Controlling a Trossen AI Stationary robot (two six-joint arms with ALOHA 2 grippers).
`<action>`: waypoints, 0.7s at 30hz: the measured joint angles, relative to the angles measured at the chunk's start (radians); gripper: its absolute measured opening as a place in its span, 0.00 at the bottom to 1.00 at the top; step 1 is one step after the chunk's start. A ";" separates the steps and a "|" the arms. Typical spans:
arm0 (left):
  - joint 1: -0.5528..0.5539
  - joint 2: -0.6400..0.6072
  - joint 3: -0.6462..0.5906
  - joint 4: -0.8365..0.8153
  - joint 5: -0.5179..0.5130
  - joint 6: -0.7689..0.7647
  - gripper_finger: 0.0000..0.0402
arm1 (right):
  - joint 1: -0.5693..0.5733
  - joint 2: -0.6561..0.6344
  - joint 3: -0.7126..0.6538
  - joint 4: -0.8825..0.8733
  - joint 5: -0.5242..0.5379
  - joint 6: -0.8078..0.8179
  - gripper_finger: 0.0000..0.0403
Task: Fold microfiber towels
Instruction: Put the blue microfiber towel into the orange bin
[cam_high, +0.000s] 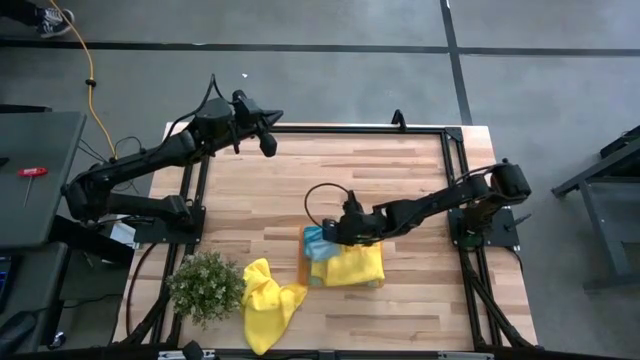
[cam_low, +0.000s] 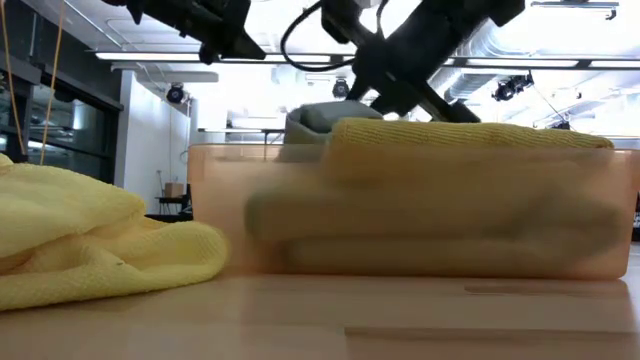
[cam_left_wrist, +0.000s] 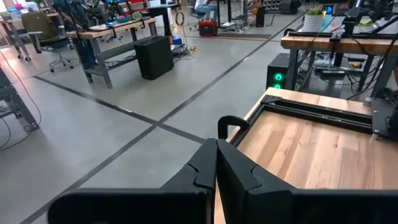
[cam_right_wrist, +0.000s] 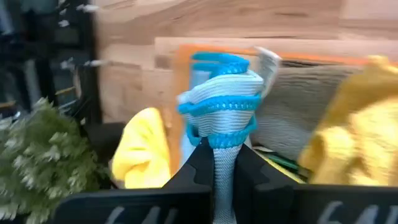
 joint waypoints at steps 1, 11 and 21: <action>0.000 0.000 0.000 0.000 0.000 0.000 0.00 | 0.002 -0.001 0.000 -0.018 0.002 0.018 0.00; 0.000 0.000 0.000 0.000 -0.001 -0.040 0.00 | 0.026 0.006 0.000 -0.105 0.100 0.183 0.06; -0.002 0.000 0.000 -0.021 -0.009 -0.069 0.00 | 0.021 0.020 0.001 -0.050 0.121 0.130 0.30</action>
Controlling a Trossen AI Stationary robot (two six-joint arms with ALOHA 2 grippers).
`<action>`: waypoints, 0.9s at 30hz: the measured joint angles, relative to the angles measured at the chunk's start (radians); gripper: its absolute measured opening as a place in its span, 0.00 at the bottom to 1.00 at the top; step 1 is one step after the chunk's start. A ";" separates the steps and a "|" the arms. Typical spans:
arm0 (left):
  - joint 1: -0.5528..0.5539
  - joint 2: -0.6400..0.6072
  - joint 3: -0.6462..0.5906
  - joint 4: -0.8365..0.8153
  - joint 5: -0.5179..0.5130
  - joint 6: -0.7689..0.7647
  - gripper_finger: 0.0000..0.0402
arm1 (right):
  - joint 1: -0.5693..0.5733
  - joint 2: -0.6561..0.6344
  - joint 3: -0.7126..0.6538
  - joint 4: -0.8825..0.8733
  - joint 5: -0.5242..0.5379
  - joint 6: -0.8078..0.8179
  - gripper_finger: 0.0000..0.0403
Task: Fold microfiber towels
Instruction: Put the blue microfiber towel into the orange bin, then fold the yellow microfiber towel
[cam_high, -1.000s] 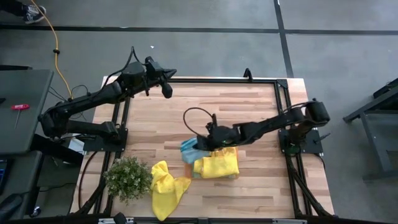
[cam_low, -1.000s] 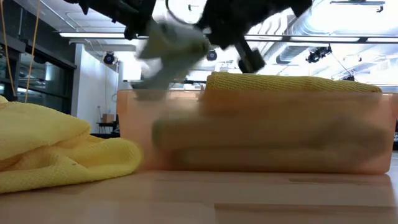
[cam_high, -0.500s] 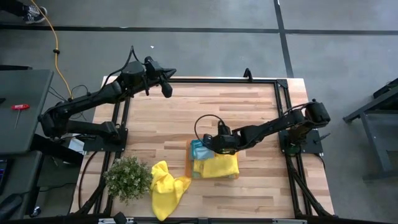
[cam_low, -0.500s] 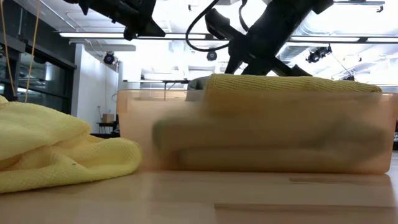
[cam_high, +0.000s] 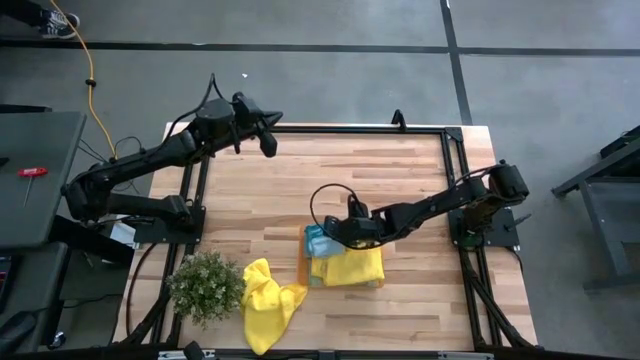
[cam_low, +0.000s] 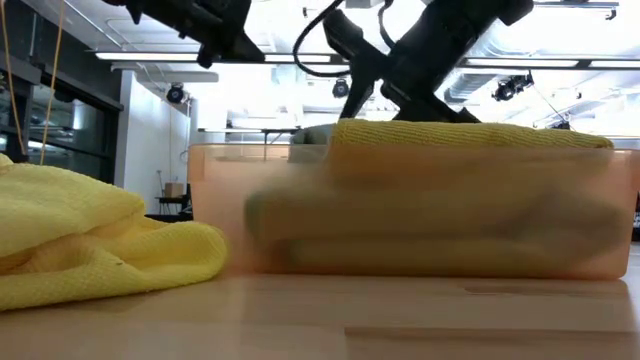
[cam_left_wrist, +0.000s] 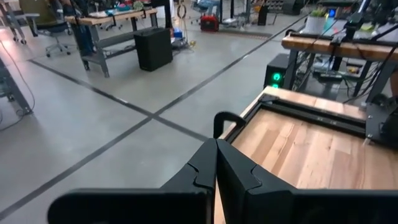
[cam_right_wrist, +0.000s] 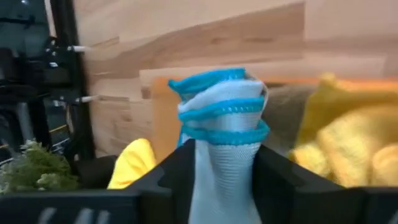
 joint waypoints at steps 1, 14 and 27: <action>0.000 0.000 0.000 -0.011 -0.004 0.000 0.00 | -0.001 0.000 0.000 -0.006 0.009 -0.017 0.33; -0.003 0.000 0.000 -0.052 -0.011 -0.033 0.00 | -0.003 -0.207 0.000 -0.437 0.090 -0.259 0.58; -0.217 0.102 0.000 0.018 0.212 -0.208 0.00 | -0.005 -0.559 -0.162 -0.773 -0.095 -0.478 0.51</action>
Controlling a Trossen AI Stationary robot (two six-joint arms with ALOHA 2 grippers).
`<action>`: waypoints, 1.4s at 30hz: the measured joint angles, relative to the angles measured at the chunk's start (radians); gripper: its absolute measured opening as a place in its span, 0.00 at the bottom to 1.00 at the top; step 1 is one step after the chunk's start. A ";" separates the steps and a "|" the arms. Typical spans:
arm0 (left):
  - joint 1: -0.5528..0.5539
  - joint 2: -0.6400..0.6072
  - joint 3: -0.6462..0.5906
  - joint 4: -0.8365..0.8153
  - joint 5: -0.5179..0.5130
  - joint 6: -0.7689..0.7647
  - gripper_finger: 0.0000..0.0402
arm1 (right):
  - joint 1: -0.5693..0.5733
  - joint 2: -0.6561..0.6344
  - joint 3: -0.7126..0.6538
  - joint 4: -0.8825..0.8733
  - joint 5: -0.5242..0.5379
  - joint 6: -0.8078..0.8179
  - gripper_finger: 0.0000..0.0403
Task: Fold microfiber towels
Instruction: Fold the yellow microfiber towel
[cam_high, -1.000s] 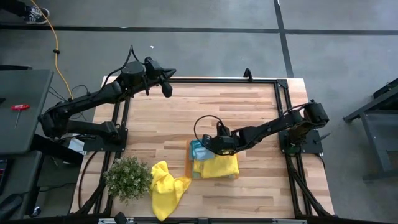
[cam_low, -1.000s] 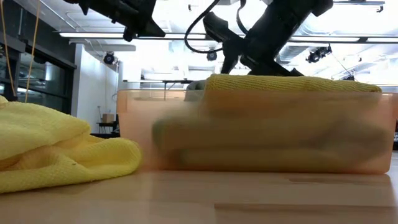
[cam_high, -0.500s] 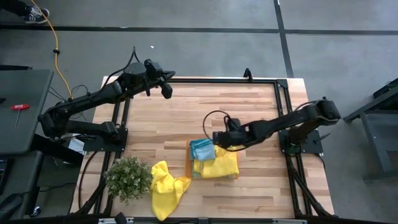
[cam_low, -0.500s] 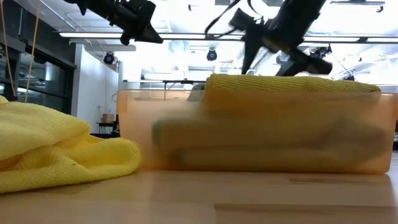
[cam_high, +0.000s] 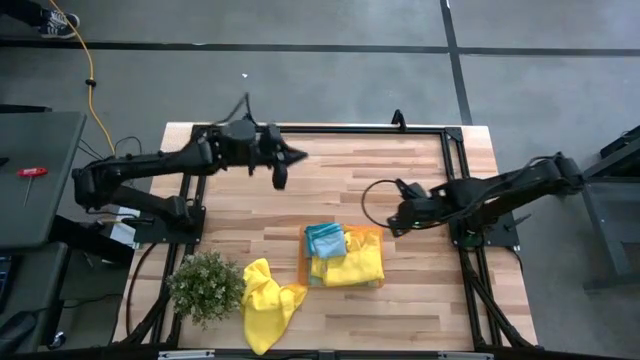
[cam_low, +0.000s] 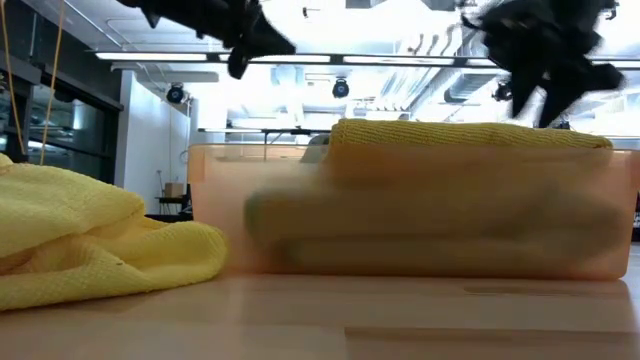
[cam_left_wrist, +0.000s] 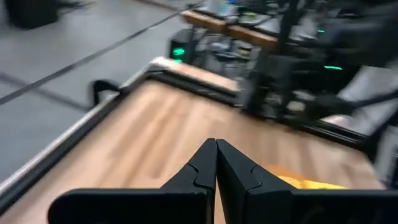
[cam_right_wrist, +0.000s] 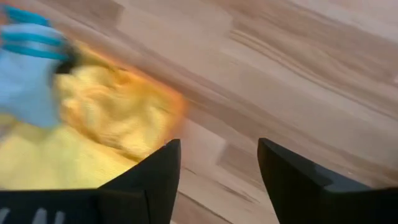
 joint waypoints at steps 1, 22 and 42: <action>-0.036 0.013 0.000 0.023 -0.002 0.006 0.00 | 0.000 -0.039 -0.043 0.003 -0.005 0.012 0.50; -0.416 0.143 0.001 0.056 -0.277 -0.163 0.06 | -0.155 -0.515 -0.490 0.658 -0.012 -0.475 0.47; -0.440 0.283 0.001 -0.754 0.085 -0.515 0.52 | -0.211 -0.515 -0.490 0.672 -0.018 -0.494 0.47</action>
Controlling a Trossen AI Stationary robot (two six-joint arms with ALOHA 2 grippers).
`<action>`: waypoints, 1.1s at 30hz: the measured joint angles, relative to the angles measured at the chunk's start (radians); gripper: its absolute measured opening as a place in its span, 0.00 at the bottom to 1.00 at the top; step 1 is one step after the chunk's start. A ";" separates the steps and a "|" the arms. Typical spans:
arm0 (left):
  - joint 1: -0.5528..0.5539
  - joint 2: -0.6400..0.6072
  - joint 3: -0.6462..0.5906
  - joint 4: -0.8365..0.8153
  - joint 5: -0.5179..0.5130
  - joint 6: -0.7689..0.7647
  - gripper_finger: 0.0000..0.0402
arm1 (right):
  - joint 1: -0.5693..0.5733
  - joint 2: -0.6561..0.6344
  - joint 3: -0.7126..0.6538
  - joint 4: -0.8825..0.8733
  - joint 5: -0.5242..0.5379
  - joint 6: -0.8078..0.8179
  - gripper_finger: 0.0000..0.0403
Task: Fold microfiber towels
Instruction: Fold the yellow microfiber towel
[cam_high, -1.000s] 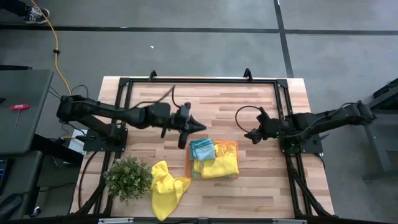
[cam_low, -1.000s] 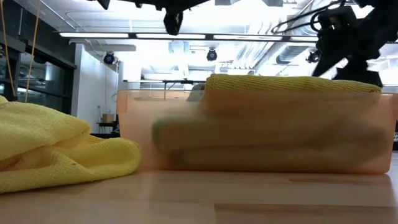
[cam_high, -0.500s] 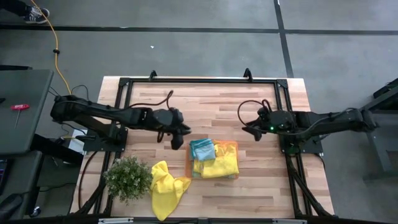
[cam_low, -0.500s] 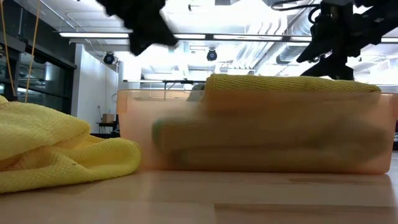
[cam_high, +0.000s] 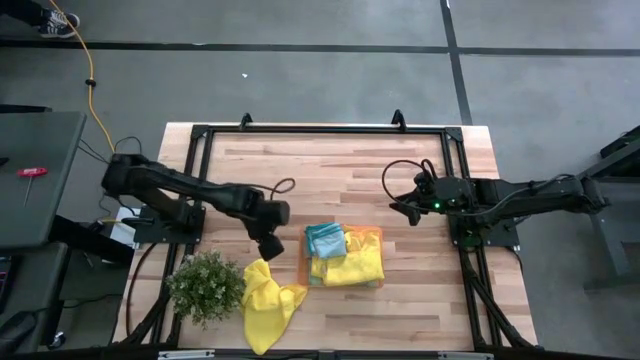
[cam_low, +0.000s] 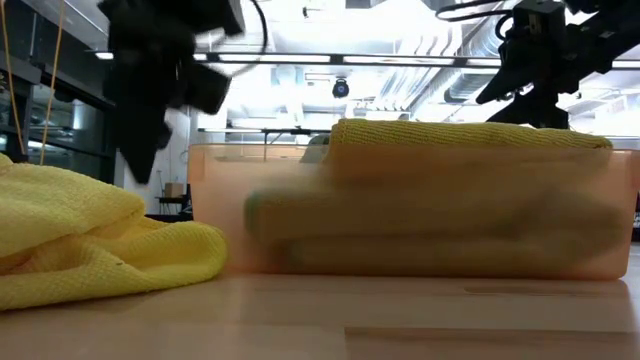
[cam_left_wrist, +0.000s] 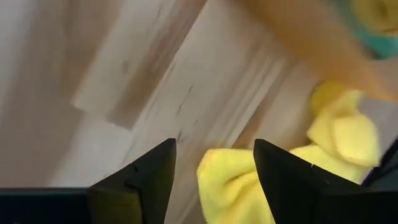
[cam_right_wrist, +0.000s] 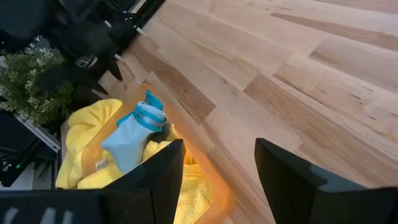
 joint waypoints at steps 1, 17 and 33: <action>0.001 0.028 0.000 -0.005 0.021 -0.024 0.52 | 0.000 0.000 0.000 0.000 0.002 0.000 0.47; -0.072 0.210 0.000 -0.018 0.205 -0.167 0.52 | 0.000 0.000 0.000 -0.002 0.043 0.000 0.47; -0.026 0.204 0.000 -0.024 0.149 0.043 0.03 | 0.000 0.000 0.000 -0.009 0.052 0.023 0.47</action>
